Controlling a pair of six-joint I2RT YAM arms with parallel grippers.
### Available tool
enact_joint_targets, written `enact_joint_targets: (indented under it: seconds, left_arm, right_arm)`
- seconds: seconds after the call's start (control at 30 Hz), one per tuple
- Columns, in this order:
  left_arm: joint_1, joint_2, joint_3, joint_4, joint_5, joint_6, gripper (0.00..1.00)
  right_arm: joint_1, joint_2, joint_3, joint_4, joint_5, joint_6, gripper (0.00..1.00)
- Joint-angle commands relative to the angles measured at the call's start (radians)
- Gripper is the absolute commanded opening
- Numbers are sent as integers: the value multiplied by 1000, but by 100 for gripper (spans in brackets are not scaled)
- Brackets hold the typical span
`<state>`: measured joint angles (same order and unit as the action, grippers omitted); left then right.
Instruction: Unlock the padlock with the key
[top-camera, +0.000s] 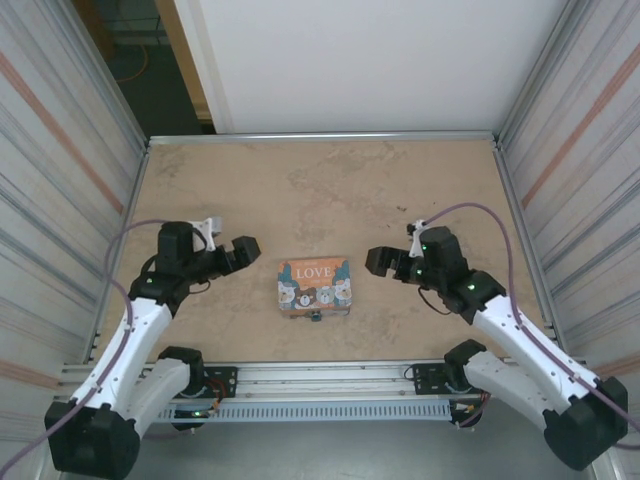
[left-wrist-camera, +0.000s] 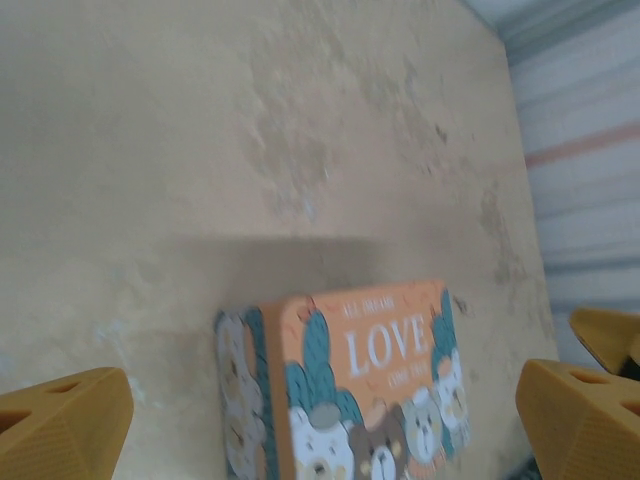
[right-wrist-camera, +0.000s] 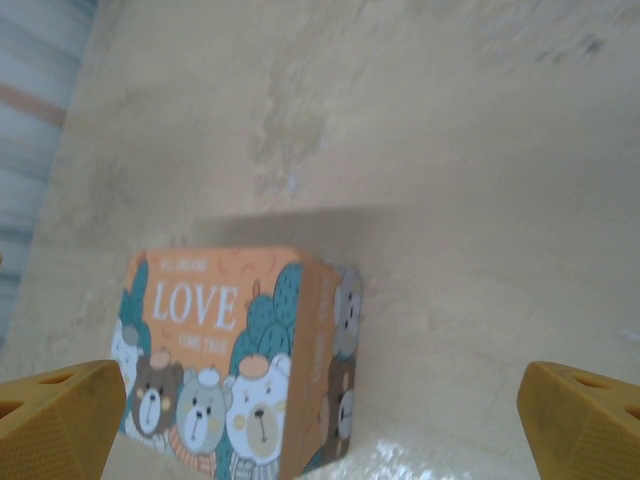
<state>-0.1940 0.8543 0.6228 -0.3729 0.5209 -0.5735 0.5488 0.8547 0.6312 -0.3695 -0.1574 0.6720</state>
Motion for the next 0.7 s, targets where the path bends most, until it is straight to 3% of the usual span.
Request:
enact_joint_targets:
  seconds: [0.0, 0.23, 0.67]
  left_arm:
    - [-93, 31, -21, -8, 32, -45, 99]
    - [-251, 121, -58, 66, -21, -109, 99]
    - [-344, 207, -132, 207, 51, -197, 99]
  right_arm:
    - [75, 78, 7, 3, 40, 61, 99]
    - [161, 264, 22, 110, -21, 92, 99]
    - [216, 441, 57, 216, -99, 111, 99]
